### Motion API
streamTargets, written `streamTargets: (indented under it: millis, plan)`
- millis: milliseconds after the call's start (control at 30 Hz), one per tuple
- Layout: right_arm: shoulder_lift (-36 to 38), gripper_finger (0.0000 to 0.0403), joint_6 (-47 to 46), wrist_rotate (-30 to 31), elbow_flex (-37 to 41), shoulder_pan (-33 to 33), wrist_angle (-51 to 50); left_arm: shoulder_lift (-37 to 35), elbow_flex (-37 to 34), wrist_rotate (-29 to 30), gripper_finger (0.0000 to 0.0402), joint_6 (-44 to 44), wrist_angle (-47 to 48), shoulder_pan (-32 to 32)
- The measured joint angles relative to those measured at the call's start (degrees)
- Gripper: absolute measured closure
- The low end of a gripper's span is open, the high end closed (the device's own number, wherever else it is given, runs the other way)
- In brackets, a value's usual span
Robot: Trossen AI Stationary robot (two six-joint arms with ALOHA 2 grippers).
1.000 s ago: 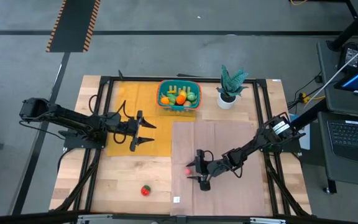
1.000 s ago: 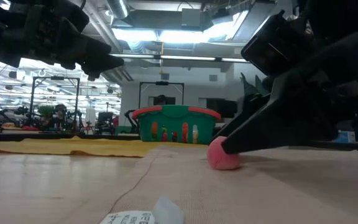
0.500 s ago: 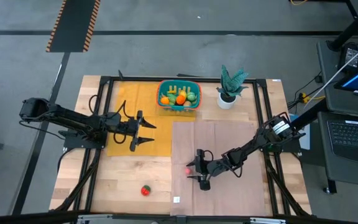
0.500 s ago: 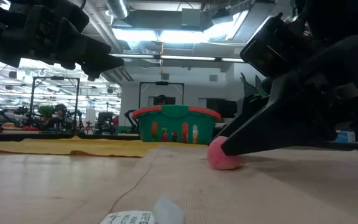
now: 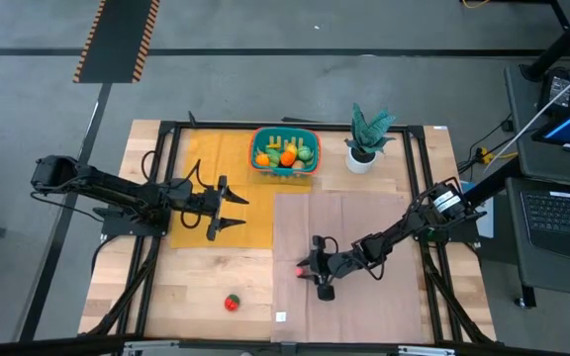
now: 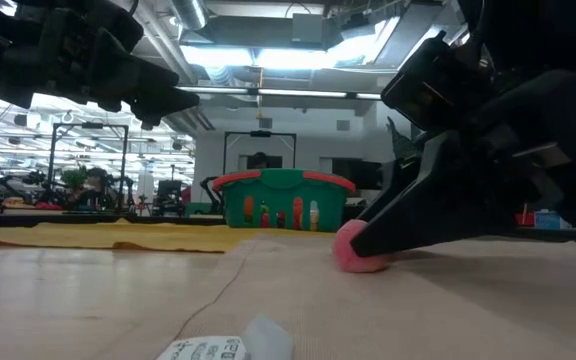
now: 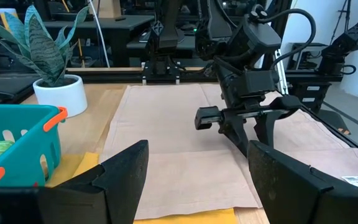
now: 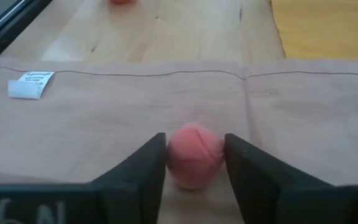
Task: Pick and placing Produce into tupperware
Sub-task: Put the pink peach into the blue basket
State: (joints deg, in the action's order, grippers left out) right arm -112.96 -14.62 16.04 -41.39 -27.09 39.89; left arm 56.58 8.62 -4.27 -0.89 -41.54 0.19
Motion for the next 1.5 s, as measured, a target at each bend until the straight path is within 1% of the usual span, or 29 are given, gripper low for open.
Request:
streamTargets:
  millis: [133,233,367,467,567,767,1033,1267,1500]
  plan:
    - [0.01,0.0273,-0.09,-0.69,0.0,0.0,-0.12,0.0,0.0,0.0,0.0137,0.0,0.0,0.0]
    - [0.01,0.0284,-0.1,-0.69,0.0,0.0,-0.15,-0.01,0.0,0.0,0.0137,0.0,0.0,0.0]
    - [0.01,0.0286,-0.04,-0.69,0.0,0.0,0.34,-0.02,0.0,0.0,0.0137,0.0,0.0,0.0]
    - [0.1,0.0287,0.87,-0.71,0.02,0.0,3.22,0.0,0.0,0.0,0.0137,0.0,0.0,-0.02]
    - [1.06,0.0287,1.96,-0.69,0.02,0.03,4.07,-0.01,0.0,0.0,0.0137,0.0,0.0,-0.02]
    - [7.07,0.0287,3.52,-0.67,0.02,1.82,4.31,0.0,0.0,-0.02,0.0137,0.0,0.0,-0.02]
    - [15.66,0.0288,6.42,1.98,0.04,6.62,-2.81,0.0,0.0,0.0,0.0137,0.0,0.0,-0.02]
    - [21.16,0.0288,9.13,1.88,0.07,10.79,-3.77,-0.01,0.0,-0.01,0.0137,0.0,0.24,-0.02]
    - [24.48,0.0288,10.9,1.78,0.07,12.36,-4.62,-0.01,0.0,0.21,0.0137,0.04,0.42,0.04]
